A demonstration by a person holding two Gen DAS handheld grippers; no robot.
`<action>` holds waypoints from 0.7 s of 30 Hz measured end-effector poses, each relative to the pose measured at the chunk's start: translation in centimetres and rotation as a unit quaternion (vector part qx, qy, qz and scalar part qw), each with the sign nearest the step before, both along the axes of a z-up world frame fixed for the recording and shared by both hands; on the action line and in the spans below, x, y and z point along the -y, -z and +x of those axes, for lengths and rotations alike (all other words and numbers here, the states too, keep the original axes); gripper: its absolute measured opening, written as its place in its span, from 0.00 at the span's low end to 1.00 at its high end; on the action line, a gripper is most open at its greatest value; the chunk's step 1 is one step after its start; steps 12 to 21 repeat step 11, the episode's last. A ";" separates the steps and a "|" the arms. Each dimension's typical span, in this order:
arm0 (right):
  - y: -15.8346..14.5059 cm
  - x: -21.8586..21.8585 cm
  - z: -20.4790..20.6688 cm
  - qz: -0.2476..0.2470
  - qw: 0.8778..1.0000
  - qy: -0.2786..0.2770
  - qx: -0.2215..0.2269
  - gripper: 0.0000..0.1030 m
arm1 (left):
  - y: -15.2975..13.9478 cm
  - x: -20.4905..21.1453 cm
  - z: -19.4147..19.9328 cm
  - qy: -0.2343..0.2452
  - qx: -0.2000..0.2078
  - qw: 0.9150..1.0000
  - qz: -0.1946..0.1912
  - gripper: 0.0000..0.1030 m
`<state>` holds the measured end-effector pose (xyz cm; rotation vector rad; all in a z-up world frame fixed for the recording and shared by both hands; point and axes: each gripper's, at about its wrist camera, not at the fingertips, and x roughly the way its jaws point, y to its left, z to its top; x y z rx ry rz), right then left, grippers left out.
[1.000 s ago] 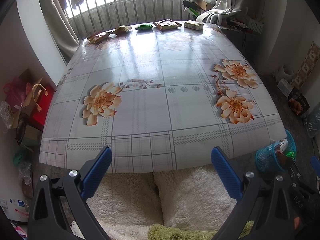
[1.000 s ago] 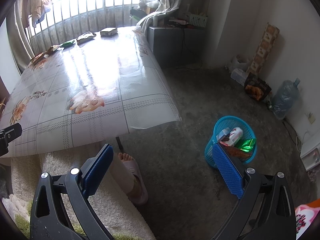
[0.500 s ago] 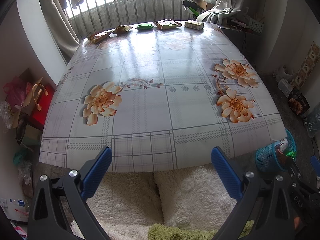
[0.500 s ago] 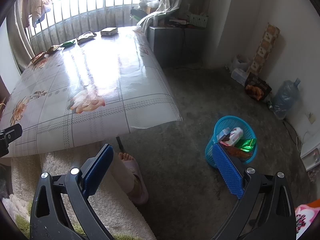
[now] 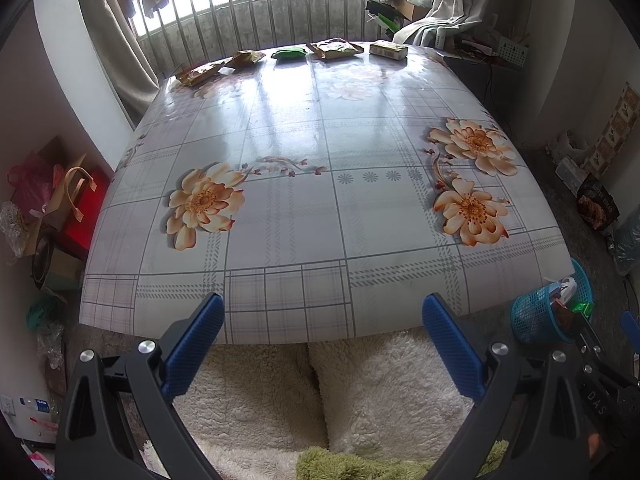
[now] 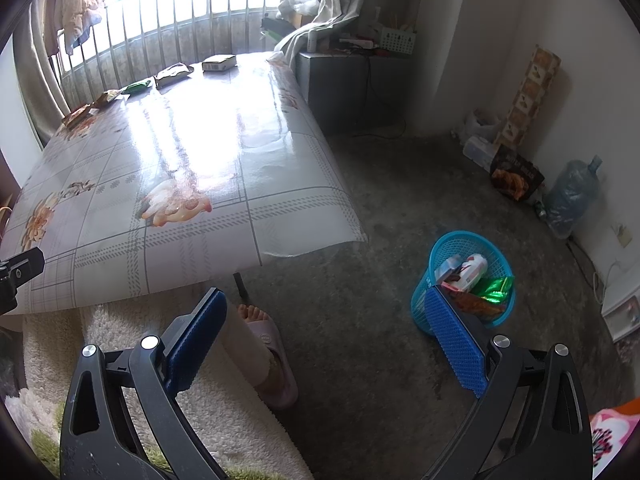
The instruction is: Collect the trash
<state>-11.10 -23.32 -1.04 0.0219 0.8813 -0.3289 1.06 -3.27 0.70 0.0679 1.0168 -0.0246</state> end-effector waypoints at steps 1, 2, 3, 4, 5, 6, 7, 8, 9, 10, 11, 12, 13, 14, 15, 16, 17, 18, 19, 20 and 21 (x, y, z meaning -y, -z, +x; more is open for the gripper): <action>0.0 0.0 0.0 0.000 1.000 0.000 0.000 0.92 | 0.0 0.0 0.0 0.000 0.000 1.000 0.000 0.94; 0.0 0.0 0.0 0.001 1.000 0.000 0.000 0.92 | 0.0 0.0 0.0 0.000 0.000 1.000 0.000 0.94; 0.0 0.0 0.0 0.000 1.000 0.000 0.000 0.92 | 0.0 0.0 0.0 0.000 0.000 1.000 0.000 0.94; 0.0 0.0 0.0 0.001 1.000 0.000 0.001 0.92 | 0.0 -0.1 -0.1 0.000 0.001 1.000 0.000 0.94; 0.1 -0.1 -0.1 0.001 1.000 0.000 0.001 0.92 | 0.0 -0.1 0.0 0.000 0.000 1.000 0.000 0.94; 0.0 0.0 0.0 0.001 1.000 0.000 0.000 0.92 | 0.0 -0.1 -0.1 0.000 0.000 1.000 0.000 0.95; 0.0 0.0 0.0 0.001 1.000 0.000 0.000 0.92 | 0.0 -0.1 0.0 0.000 0.000 1.000 0.000 0.94; 0.0 0.0 0.0 0.002 1.000 0.000 0.000 0.92 | 0.0 -0.1 0.0 0.001 0.000 1.000 0.000 0.94; 0.0 0.0 0.0 0.002 1.000 0.000 0.000 0.92 | 0.0 -0.1 -0.1 0.001 -0.001 1.000 0.000 0.95; 0.0 -0.1 0.0 0.002 1.000 0.000 0.000 0.92 | 0.0 -0.2 -0.1 0.001 -0.001 1.000 0.000 0.95; 0.0 -0.1 0.0 0.003 1.000 0.000 0.000 0.92 | 0.0 -0.2 -0.2 0.000 -0.001 1.000 0.000 0.94; 0.0 -0.1 0.0 0.003 1.000 0.000 0.000 0.92 | 0.0 -0.2 -0.2 0.000 -0.001 1.000 0.000 0.94; 0.0 -0.1 0.0 0.003 1.000 0.000 0.000 0.92 | 0.0 -0.2 -0.2 0.000 -0.001 1.000 0.000 0.94; 0.0 -0.1 0.0 0.003 1.000 0.000 0.000 0.92 | 0.0 -0.2 -0.2 0.000 -0.001 1.000 0.000 0.94; 0.0 -0.1 0.0 0.003 1.000 0.000 0.000 0.92 | 0.0 -0.2 -0.2 0.000 -0.001 1.000 0.000 0.94; 0.0 -0.1 0.0 0.003 1.000 0.000 0.000 0.92 | 0.0 -0.2 -0.2 0.000 -0.001 1.000 0.000 0.94; 0.0 -0.1 0.0 0.003 1.000 0.000 0.000 0.92 | 0.0 -0.2 -0.2 0.000 -0.001 1.000 0.000 0.94; 0.0 -0.1 0.0 0.003 1.000 0.000 0.000 0.92 | 0.0 -0.2 -0.2 0.000 -0.001 1.000 0.000 0.94; 0.0 -0.1 0.0 0.003 1.000 0.000 0.000 0.92 | 0.0 -0.2 -0.2 0.000 -0.001 1.000 0.000 0.94; 0.0 -0.1 0.0 0.003 1.000 0.000 0.000 0.92 | 0.0 -0.2 -0.2 0.000 -0.001 1.000 0.000 0.94; 0.0 -0.1 0.0 0.003 1.000 0.000 0.000 0.92 | 0.0 -0.2 -0.2 0.000 -0.001 1.000 0.000 0.94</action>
